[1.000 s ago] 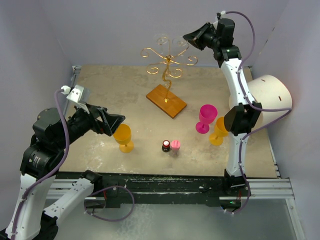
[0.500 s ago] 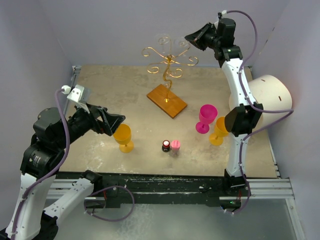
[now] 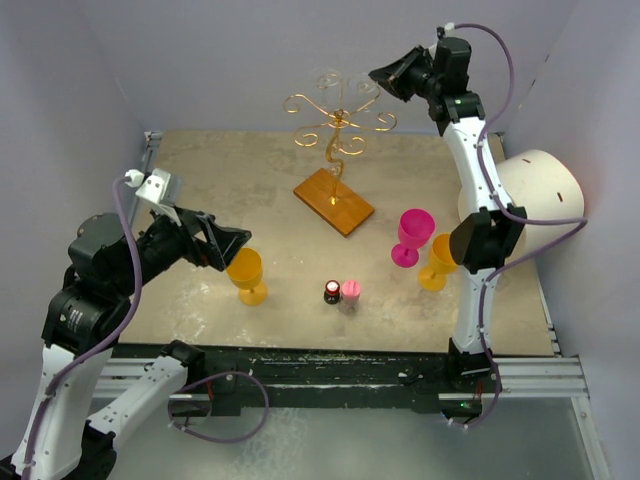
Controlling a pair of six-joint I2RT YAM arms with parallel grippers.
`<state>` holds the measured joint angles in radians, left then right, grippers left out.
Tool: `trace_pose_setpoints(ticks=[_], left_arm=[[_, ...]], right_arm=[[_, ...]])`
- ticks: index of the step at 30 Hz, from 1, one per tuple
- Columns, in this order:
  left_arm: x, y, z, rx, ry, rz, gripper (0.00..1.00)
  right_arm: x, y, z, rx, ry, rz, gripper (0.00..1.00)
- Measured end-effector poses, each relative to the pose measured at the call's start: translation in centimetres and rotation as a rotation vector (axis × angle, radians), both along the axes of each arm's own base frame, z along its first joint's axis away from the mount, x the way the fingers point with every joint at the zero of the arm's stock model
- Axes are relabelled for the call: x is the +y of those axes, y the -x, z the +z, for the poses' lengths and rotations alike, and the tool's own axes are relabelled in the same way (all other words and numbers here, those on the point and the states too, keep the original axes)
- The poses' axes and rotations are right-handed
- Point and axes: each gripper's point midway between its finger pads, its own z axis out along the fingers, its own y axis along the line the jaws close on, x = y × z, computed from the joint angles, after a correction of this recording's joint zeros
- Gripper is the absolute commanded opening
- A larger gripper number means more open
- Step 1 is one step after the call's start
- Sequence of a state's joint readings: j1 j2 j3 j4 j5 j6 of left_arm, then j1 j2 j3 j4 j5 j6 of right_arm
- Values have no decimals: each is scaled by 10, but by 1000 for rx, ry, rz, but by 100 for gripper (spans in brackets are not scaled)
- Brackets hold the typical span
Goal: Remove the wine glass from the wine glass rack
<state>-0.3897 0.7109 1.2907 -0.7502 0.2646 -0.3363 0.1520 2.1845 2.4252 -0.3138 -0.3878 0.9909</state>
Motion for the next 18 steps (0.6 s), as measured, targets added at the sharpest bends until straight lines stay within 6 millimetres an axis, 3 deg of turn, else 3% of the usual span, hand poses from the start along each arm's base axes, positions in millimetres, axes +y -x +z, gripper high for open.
trace_pose_setpoints(ticks=[18], left_arm=[[0,-1,2,-8,-5,-1,99]], right_arm=[[-27,-8,-8,48,-65,-45,0]])
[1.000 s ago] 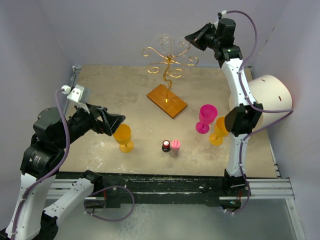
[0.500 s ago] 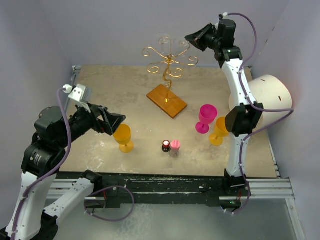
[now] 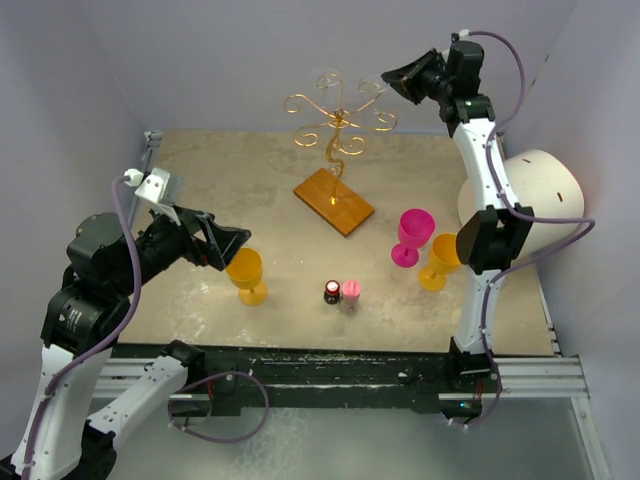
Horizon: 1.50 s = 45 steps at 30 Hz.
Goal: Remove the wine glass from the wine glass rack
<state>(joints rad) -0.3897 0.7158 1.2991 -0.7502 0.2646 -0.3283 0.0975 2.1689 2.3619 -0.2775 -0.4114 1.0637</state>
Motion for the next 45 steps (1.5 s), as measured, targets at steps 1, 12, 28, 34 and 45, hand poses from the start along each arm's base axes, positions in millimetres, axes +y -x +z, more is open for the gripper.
trace_pose_setpoints(ticks=[1,12,28,34,45], left_arm=[[0,0,0,0,0,0,99],[0,0,0,1,0,0,99],[-1,1,0,1,1,-5,99],[-1,1,0,1,1,-4,99],[-1,1,0,1,1,-4,99]], right_arm=[[-1,1,-1,3,0,-1,0],[-1,24,22,-25,-8,23,0],[27,31,32,-68,-22,87,0],[38,27,29,-63,-36,100,0],[42,9,11,-13,-78,76,0]])
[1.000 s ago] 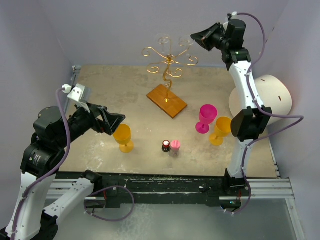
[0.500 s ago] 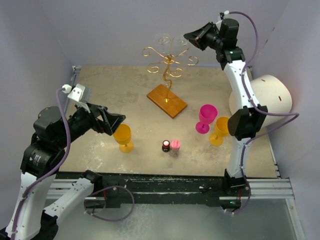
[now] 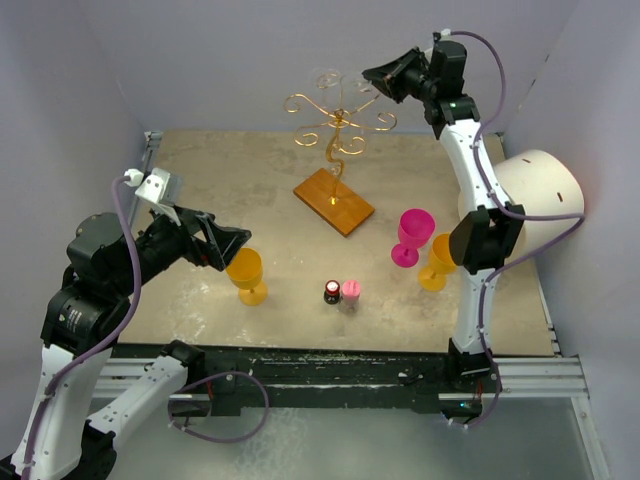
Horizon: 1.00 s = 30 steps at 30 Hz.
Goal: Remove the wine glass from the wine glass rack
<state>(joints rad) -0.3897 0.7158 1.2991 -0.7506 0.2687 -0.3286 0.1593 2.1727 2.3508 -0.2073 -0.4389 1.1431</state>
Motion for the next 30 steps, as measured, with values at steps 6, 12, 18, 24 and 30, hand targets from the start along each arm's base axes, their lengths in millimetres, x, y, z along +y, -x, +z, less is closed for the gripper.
trace_pose_setpoints(ticks=[6,12,18,24,30], left_arm=[[0,0,0,0,-1,0,99],[0,0,-1,2,-1,1,99],[1,0,-3,9,-9,5,99],[3,0,-5,12,-17,10,99],[3,0,-5,11,-20,11,99]], right_arm=[[0,-1,6,-3,-26,-6,0],[3,-6,13,-23,-47,-11,0],[2,-19,5,-14,-59,-33,0],[-1,-28,-2,1,-67,-63,0],[-12,-31,3,-7,-75,-85,0]])
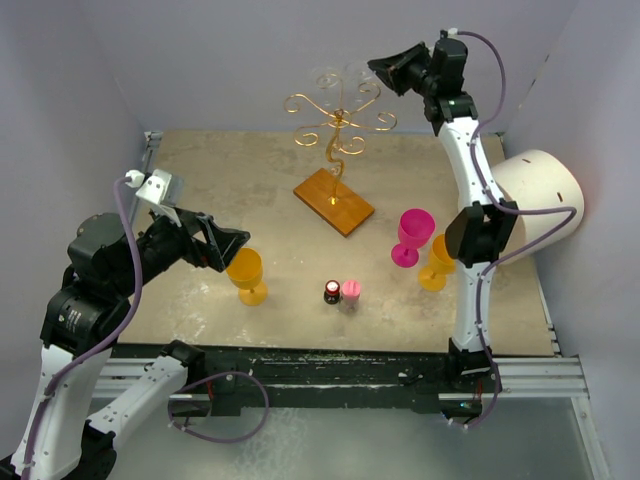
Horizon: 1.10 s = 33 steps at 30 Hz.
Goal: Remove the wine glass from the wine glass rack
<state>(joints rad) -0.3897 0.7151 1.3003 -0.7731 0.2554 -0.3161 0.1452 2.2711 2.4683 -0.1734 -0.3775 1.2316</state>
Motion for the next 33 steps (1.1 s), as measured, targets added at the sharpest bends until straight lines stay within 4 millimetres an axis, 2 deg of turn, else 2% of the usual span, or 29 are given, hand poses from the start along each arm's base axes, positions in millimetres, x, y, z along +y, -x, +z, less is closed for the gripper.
trace_pose_setpoints(ticks=[9,17,23,28,33], left_arm=[[0,-1,0,-3,-5,-1,99],[-2,-4,-1,7,-5,-4,99],[-7,-6,1,11,10,-21,99],[-14,-8,2,20,38,-45,99],[-23,-12,-6,59,66,-72,99]], right_arm=[[-39,-10,-1,3,0,-63,0],[-72,-4,-8,37,-4,-109,0],[-90,22,8,17,-31,-116,0],[-101,56,22,-7,-66,-110,0],[-112,86,29,-21,-102,-111,0]])
